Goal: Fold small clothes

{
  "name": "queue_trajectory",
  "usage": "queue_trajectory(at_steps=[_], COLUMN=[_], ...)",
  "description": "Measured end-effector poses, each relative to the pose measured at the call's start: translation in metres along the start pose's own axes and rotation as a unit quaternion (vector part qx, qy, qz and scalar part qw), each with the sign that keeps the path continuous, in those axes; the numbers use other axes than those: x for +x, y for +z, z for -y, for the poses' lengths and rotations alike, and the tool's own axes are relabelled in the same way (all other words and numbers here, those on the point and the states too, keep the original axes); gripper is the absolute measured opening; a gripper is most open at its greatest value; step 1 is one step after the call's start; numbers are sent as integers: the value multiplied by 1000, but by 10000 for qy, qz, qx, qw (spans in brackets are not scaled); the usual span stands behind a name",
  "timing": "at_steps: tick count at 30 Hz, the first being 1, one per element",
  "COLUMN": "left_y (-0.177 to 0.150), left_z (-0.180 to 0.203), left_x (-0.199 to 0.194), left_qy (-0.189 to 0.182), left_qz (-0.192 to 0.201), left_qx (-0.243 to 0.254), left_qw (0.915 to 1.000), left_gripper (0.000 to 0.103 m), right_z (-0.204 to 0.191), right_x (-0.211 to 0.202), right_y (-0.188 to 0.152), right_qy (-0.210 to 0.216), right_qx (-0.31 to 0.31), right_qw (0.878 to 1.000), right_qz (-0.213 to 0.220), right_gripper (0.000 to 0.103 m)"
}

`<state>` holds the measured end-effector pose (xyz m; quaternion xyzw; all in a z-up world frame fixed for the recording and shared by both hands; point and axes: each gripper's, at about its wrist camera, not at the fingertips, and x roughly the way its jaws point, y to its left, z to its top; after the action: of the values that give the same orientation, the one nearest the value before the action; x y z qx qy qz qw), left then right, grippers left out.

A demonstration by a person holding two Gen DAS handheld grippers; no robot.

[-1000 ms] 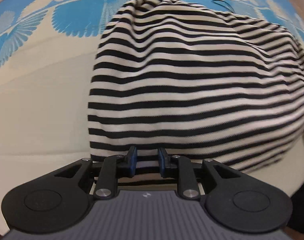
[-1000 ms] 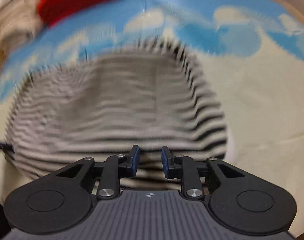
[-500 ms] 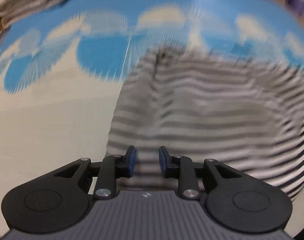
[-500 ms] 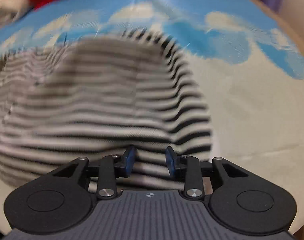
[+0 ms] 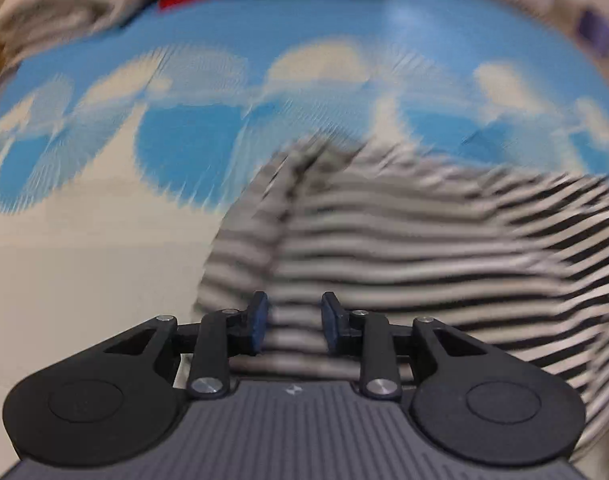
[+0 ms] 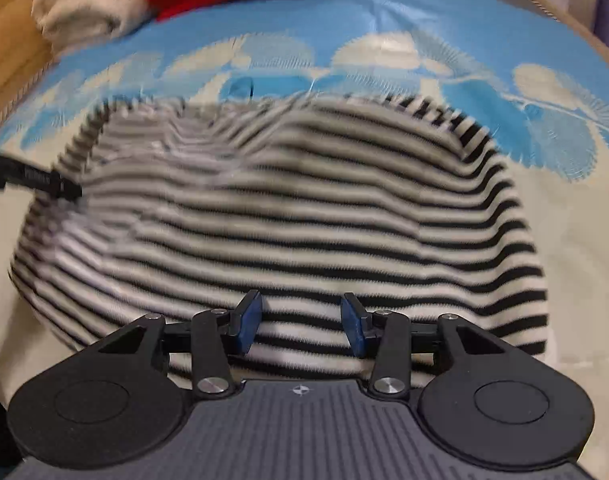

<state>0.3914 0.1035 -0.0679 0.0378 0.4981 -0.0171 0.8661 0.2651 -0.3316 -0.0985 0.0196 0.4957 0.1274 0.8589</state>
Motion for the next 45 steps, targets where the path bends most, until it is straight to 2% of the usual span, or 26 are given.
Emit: queue_trajectory(at_steps=[2,3,4,6,7,9,12,13,14,16,17,19,20,21,22,24,25,26,28,29,31,34,37,39,41,45], left_y=[-1,-3,-8,-17,-19,-14,-16,-22,-31,-50,-56,-61,-64,-71,-78,-97,-107,-113,-117,-117,-125,-141,-153,-154,-154,-148], left_z=[11,18,23,28,27,24,17,16,20,18,18,20,20,19,21,26,27,24,16,13,6,-2,-5,-11,-21,-29], left_x=[-9,-4,5,24,21,4,-19,-17,-12,-2,-11,-44,-59,-68,-67,-60,-62,-73,-96,-111,-133,-142,-146,-145,-138,-123], left_qy=[-477,-653,-658,-242,-95,-50,-377,-280,-55,288,338,265,64,-122,-101,372,596,633,279,153,121,375,545,471,378,341], left_qz=[230,107,-152,-675,-585,-327,232,175,-92,-643,-552,-27,203,257,59,-408,-342,-155,189,459,946,1194,1182,1120,954,571], left_qx=[222,361,486,733,716,558,586,781,998,1361,1513,1677,1630,1621,1753,2279,2388,2310,1915,1694,1351,1243,1157,832,519,-84], left_qw=[9984,9972,9965,9947,9957,9979,9973,9964,9949,9882,9864,9855,9864,9864,9845,9721,9686,9708,9809,9844,9862,9843,9847,9891,9934,9977], left_gripper=[36,39,40,44,44,43,47,47,47,47,46,47,52,60,62,56,55,54,54,55,56,55,55,55,56,68], right_z=[8,13,17,24,28,35,42,42,47,57,60,56,55,55,56,63,68,72,79,81,80,66,52,43,40,43], right_x=[-12,-14,-10,10,19,11,-19,-24,-19,0,-1,-22,-36,-45,-50,-43,-42,-53,-90,-115,-157,-195,-220,-226,-232,-233], right_y=[8,8,8,5,1,-1,4,1,-2,-17,-25,-23,-23,-24,-29,-45,-54,-57,-57,-60,-68,-80,-97,-109,-128,-144], right_qy=[63,39,-59,-444,-558,-515,-569,-576,-709,-1190,-1243,-1276,-1222,-1157,-1198,-1574,-1738,-1796,-1676,-1456,-1024,-803,-793,-947,-1035,-1014], right_qx=[202,264,318,383,398,603,884,874,848,882,925,984,1029,1030,988,920,992,1181,1717,2007,2293,2107,1926,1795,1698,1725], right_qw=[9993,9990,9990,9981,9967,9962,9943,9942,9938,9874,9860,9863,9871,9879,9879,9815,9755,9733,9708,9674,9589,9545,9494,9467,9492,9522], right_qz=[312,355,301,-198,-440,-360,175,245,124,-551,-612,-351,-64,91,63,-591,-909,-805,0,510,1319,1950,2350,2503,2438,2308], right_gripper=[46,46,47,49,53,53,53,54,54,54,54,54,54,56,58,56,51,50,51,52,58,59,60,60,60,60])
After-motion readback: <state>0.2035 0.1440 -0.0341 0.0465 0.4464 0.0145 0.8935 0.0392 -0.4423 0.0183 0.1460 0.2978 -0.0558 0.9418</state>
